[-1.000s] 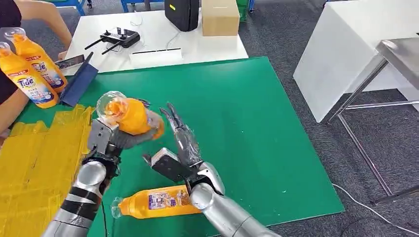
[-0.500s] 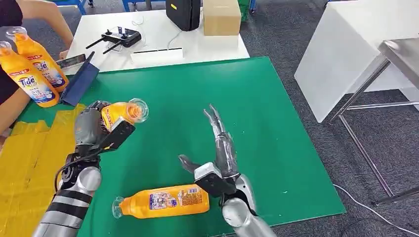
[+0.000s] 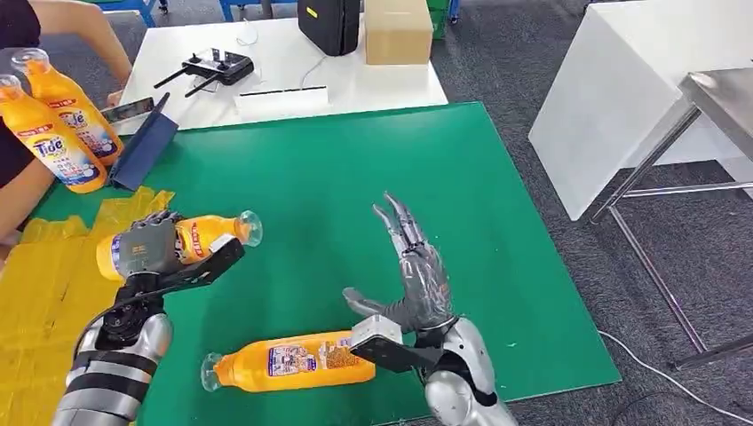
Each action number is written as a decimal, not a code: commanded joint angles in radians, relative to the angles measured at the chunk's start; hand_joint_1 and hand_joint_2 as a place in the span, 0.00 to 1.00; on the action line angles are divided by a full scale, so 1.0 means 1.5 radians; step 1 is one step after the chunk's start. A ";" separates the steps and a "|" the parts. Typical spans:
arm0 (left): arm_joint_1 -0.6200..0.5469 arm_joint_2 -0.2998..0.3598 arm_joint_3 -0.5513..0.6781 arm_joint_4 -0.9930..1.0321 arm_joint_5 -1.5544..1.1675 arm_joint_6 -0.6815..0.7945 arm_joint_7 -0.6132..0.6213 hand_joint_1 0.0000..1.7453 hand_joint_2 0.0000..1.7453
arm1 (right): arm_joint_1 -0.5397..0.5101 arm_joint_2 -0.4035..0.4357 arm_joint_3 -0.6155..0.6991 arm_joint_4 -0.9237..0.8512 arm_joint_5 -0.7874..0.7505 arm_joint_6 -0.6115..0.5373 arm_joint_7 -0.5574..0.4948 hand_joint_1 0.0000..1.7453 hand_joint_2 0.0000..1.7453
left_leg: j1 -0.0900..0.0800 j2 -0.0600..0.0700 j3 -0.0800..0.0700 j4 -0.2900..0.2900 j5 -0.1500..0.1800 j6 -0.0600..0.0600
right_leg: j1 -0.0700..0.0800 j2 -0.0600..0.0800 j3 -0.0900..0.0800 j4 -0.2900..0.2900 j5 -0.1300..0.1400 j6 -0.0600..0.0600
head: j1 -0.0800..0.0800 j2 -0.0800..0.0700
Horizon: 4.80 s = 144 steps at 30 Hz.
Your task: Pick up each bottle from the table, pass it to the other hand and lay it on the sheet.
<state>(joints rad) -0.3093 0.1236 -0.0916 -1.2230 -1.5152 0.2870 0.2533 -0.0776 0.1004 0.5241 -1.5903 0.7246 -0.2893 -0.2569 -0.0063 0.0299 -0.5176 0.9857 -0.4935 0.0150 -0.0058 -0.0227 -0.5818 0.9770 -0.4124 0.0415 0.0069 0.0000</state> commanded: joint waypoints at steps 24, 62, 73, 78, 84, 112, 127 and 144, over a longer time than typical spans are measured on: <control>-0.025 -0.047 0.089 0.028 0.179 0.054 -0.083 0.00 1.00 | -0.125 -0.104 0.237 0.163 0.141 0.125 0.079 0.00 1.00 | 0.001 -0.002 0.002 0.000 0.000 -0.001 | 0.001 0.001 0.003 -0.001 0.000 0.000 | 0.000 0.000; 0.023 -0.077 0.038 -0.150 0.793 -0.028 -0.381 0.00 1.00 | -0.285 -0.001 0.438 0.525 -0.009 0.228 0.131 0.00 1.00 | 0.001 -0.002 0.002 0.000 0.000 -0.001 | 0.001 0.001 0.002 0.000 0.000 -0.001 | 0.000 0.000; 0.126 -0.041 0.063 -0.263 0.852 -0.038 -0.400 0.00 1.00 | -0.331 0.089 0.501 0.729 0.158 0.224 0.250 0.89 1.00 | 0.001 0.001 0.008 -0.001 0.000 -0.001 | 0.001 0.003 0.007 -0.001 0.001 -0.001 | 0.000 0.000; 0.149 -0.050 0.121 -0.260 0.878 -0.124 -0.436 0.00 1.00 | -0.353 0.113 0.445 0.752 0.146 0.246 0.286 0.87 1.00 | 0.001 0.003 0.008 -0.001 0.001 -0.002 | 0.001 0.006 0.006 -0.001 0.002 -0.001 | -0.001 0.000; 0.123 -0.064 0.100 -0.251 0.861 -0.139 -0.426 0.00 1.00 | -0.359 0.084 0.392 0.772 0.138 0.226 0.311 1.00 1.00 | 0.001 -0.001 0.009 -0.001 0.002 -0.002 | 0.001 0.001 0.007 0.000 0.002 -0.003 | 0.000 0.000; 0.156 -0.069 -0.039 -0.296 0.886 -0.221 -0.330 0.00 1.00 | -0.024 0.077 -0.301 0.150 0.196 -0.273 0.074 1.00 1.00 | 0.000 -0.004 0.001 0.000 0.002 -0.001 | -0.001 -0.001 0.001 0.000 0.001 -0.002 | 0.000 0.000; 0.052 -0.027 -0.180 -0.135 1.047 -0.392 -0.307 0.00 1.00 | -0.065 0.160 -0.226 0.261 0.079 -0.273 -0.196 1.00 1.00 | 0.000 -0.002 0.002 -0.001 0.002 -0.002 | 0.000 0.000 0.002 -0.001 0.002 -0.003 | 0.000 0.000; 0.000 -0.010 -0.224 -0.090 1.160 -0.404 -0.309 0.00 1.00 | -0.130 0.166 0.006 0.493 0.148 -0.273 -0.182 1.00 1.00 | 0.001 -0.001 0.002 -0.001 0.002 -0.002 | 0.001 0.002 0.002 0.000 0.002 -0.003 | 0.000 0.000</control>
<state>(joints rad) -0.2342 0.0736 -0.3742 -1.4599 0.1736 -0.3185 -0.2087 -0.1901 0.3426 0.3499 -1.0894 0.8629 -0.6699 -0.5688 -0.0059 0.0293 -0.5169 0.9855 -0.4910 0.0136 -0.0054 -0.0232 -0.5811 0.9774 -0.4101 0.0381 0.0072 0.0000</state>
